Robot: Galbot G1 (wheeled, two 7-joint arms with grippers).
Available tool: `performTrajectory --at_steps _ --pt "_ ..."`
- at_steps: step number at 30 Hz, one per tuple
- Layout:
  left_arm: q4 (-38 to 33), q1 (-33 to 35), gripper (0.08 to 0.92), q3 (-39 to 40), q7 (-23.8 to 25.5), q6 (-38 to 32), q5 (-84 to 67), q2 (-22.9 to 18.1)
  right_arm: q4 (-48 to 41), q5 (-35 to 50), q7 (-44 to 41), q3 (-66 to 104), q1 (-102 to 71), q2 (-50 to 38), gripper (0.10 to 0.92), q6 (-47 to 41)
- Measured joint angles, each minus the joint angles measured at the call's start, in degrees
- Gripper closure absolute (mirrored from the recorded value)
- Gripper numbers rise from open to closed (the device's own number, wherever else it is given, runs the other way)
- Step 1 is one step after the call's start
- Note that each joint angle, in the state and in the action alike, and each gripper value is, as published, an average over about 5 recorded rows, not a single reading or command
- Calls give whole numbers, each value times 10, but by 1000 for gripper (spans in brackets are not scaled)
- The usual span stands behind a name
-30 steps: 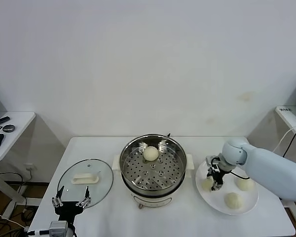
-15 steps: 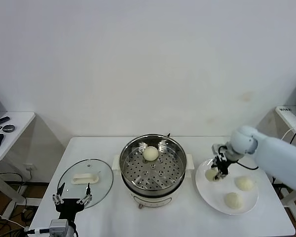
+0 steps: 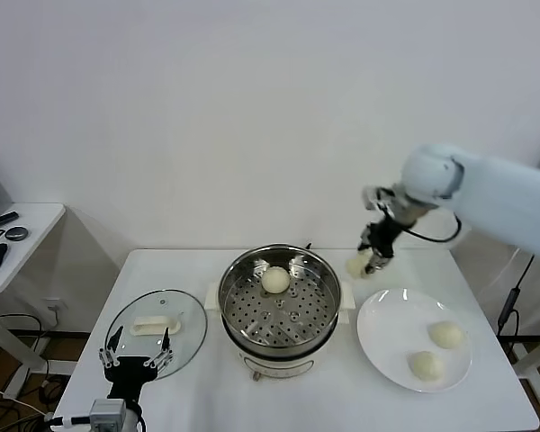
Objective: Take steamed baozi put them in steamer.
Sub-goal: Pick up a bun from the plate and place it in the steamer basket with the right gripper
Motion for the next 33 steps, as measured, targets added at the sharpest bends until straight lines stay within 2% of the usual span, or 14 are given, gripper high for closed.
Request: performTrajectory --at_steps 7,14,33 --pt "-10 -5 177 3 -1 5 -11 2 -18 86 22 -38 39 102 541 -38" --pt "-15 -1 177 8 -2 7 -21 6 -31 133 58 -48 21 188 542 -74" --pt "-20 -10 177 1 -4 12 -53 4 -82 144 150 -52 -68 327 542 -128"
